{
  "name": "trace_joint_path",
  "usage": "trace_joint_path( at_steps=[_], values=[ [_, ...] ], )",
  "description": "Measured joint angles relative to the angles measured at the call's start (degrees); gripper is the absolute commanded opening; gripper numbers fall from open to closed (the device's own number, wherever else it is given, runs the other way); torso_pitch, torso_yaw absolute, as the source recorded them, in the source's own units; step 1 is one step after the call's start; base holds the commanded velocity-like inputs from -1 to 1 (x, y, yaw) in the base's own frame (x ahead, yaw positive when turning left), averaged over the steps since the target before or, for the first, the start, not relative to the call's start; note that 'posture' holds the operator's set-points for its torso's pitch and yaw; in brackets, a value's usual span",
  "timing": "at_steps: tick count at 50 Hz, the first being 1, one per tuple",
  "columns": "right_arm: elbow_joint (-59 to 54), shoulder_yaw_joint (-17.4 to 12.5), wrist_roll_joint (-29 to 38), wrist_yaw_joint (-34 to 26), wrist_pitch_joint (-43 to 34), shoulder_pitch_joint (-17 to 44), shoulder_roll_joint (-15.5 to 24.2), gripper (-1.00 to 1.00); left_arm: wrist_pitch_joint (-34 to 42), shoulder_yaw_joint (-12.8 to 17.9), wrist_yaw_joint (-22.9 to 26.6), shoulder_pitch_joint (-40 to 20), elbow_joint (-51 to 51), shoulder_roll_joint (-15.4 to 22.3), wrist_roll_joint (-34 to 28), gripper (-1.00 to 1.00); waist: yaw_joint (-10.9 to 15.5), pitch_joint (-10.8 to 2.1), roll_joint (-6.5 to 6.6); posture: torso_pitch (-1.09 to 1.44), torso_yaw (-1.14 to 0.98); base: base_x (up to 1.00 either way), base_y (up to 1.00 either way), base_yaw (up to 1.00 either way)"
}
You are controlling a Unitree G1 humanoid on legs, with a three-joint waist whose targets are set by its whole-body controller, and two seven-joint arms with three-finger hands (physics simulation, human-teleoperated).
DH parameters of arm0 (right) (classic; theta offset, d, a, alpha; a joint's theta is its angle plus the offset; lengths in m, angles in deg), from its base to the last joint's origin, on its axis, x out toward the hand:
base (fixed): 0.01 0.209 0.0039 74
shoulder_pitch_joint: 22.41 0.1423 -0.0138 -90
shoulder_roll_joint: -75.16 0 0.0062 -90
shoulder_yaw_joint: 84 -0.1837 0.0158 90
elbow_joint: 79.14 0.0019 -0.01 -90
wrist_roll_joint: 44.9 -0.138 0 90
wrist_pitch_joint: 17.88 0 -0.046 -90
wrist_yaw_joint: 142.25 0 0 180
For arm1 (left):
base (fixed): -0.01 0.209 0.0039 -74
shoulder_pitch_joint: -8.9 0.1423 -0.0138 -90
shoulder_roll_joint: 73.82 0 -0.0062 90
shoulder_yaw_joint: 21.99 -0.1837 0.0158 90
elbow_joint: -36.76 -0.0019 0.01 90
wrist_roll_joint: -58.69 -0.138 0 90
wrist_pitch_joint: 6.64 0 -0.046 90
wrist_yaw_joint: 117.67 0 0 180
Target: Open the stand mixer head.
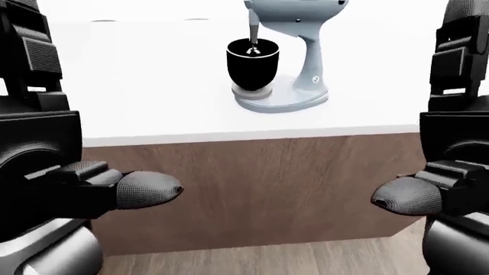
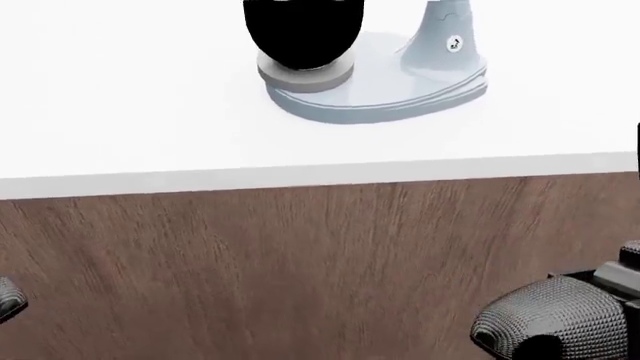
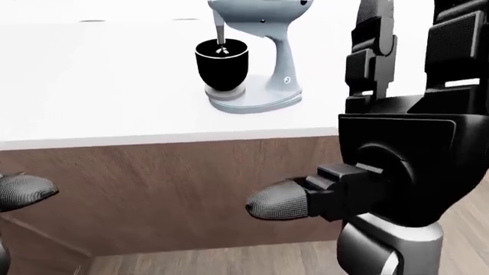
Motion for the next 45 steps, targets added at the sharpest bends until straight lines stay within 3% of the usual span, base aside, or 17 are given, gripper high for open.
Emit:
trace_joint_path(
  at_steps=[2, 4, 7, 10, 13, 16, 18, 20, 23, 26, 28, 30, 32, 35, 38, 40, 45],
  values=[
    [-1.2, 0.0, -0.6, 0.3, -0.3, -1.2, 0.0, 1.00, 0.7, -1.4, 0.0, 1.2, -0.9, -0.8, 0.3, 0.98, -0.9, 1.72, 1.69, 0.00, 0.00, 0.87, 0.00, 0.00],
    [-1.9, 0.0, -1.0, 0.7, -0.8, -1.7, 0.2, 1.00, 1.7, -1.8, 0.1, 1.3, -1.5, -0.4, 0.5, 0.98, -1.2, 2.36, 1.50, 0.00, 0.00, 0.59, 0.00, 0.00],
    [-0.5, -0.1, -0.5, 0.4, -0.3, -0.7, 0.1, 1.00, 1.1, -0.7, 0.0, 0.2, -0.4, 0.0, 0.3, 0.98, -1.6, -0.43, 1.32, 0.00, 0.00, 0.00, 0.00, 0.00],
    [0.1, -0.2, -0.3, -0.1, 0.6, -0.5, -0.1, 1.00, 0.2, -0.6, 0.2, 0.2, -0.1, -0.1, -0.1, 0.98, -2.1, -0.98, 3.09, 0.00, 0.00, 0.08, 0.00, 0.00],
    [-1.6, 1.1, -1.4, -0.2, -0.4, -1.7, -0.2, 1.00, 1.1, -0.9, -0.2, 1.6, -1.7, -0.4, 0.0, 0.98, -1.0, 1.90, 1.84, 0.00, 0.00, 1.00, 0.00, 0.00],
    [-0.6, 1.0, -1.2, -0.5, -0.5, -1.3, 0.2, 1.00, 1.1, -0.2, -0.4, 1.0, -0.9, -0.2, -0.2, 0.98, -0.7, 0.23, 2.45, 0.00, 0.00, 0.24, 0.00, 0.00],
    [0.0, 0.6, -0.6, -0.7, 0.4, -0.4, 0.1, 1.00, 0.3, 0.1, -0.1, 0.0, 0.0, 0.1, -0.2, 0.98, -0.3, -0.76, 1.80, 0.00, 0.00, 0.00, 0.00, 0.00],
    [-0.1, 0.3, -0.6, -0.7, 0.7, -0.5, 0.1, 1.00, 0.0, -0.1, 0.1, 0.2, -0.1, -0.1, -0.2, 0.98, -0.2, -0.58, 0.12, 0.00, 0.00, 0.11, 0.00, 0.00],
    [-2.2, 0.1, -1.5, 0.2, -0.3, -1.8, 0.2, 1.00, 1.7, -2.0, 0.2, 1.4, -2.1, -0.9, 0.2, 0.98, -1.4, 2.06, 1.72, 0.00, 0.00, 0.79, 0.00, 0.00],
    [-0.8, 0.0, -0.8, 0.4, 0.1, -1.2, 0.3, 1.00, 1.4, -1.0, 0.3, 0.7, -0.6, -0.2, 0.2, 0.98, -1.8, 0.01, 1.28, 0.00, 0.00, 0.00, 0.00, 0.00],
    [-0.2, 0.0, -0.7, 0.1, 0.8, -0.2, 0.5, 1.00, 0.5, -0.4, 0.2, 0.1, -0.1, 0.0, 0.0, 0.98, -1.7, -0.92, 2.59, 0.00, 0.00, 0.00, 0.00, 0.00],
    [-0.2, 0.4, -1.1, -0.1, 1.0, -0.9, 0.0, 1.00, 0.1, -0.4, 0.1, 0.9, -0.3, -0.1, -0.1, 0.98, -1.0, -0.65, 2.16, 0.00, 0.00, 0.51, 0.00, 0.00],
    [-1.5, 1.3, -1.6, 0.0, 0.4, -1.6, 0.3, 1.00, 0.8, -0.7, -0.3, 1.7, -1.7, -0.1, 0.0, 0.98, -0.4, 1.44, 2.28, 0.00, 0.00, 0.74, 0.00, 0.00],
    [-0.4, 0.6, -1.4, 0.1, 0.7, -1.0, 0.8, 1.00, 0.6, -0.2, -0.6, 0.9, -0.7, 0.5, 0.2, 0.98, -0.5, -0.37, 2.82, 0.00, 0.00, 0.00, 0.00, 0.00],
    [-0.1, 0.0, -1.0, 0.1, 1.5, -0.3, 0.6, 1.00, -0.3, -0.2, -0.3, 0.2, 0.0, 0.6, 0.1, 0.98, -0.4, -0.60, 0.44, 0.00, 0.00, 0.00, 0.00, 0.00],
    [-0.6, -0.1, -1.2, 0.4, 1.2, -1.1, 0.2, 1.00, 0.0, -1.1, -0.2, 1.2, -0.5, -0.2, 0.1, 0.98, -0.3, 0.19, 0.80, 0.00, 0.00, 0.00, 0.00, 0.00],
    [-1.6, 0.0, -1.4, 0.7, 0.3, -1.0, 0.2, 1.00, 1.3, -1.7, 0.0, 0.9, -1.6, 0.0, -0.4, 0.98, -0.7, -0.93, 1.60, 0.00, 0.00, 0.00, 0.00, 0.00]
  ],
)
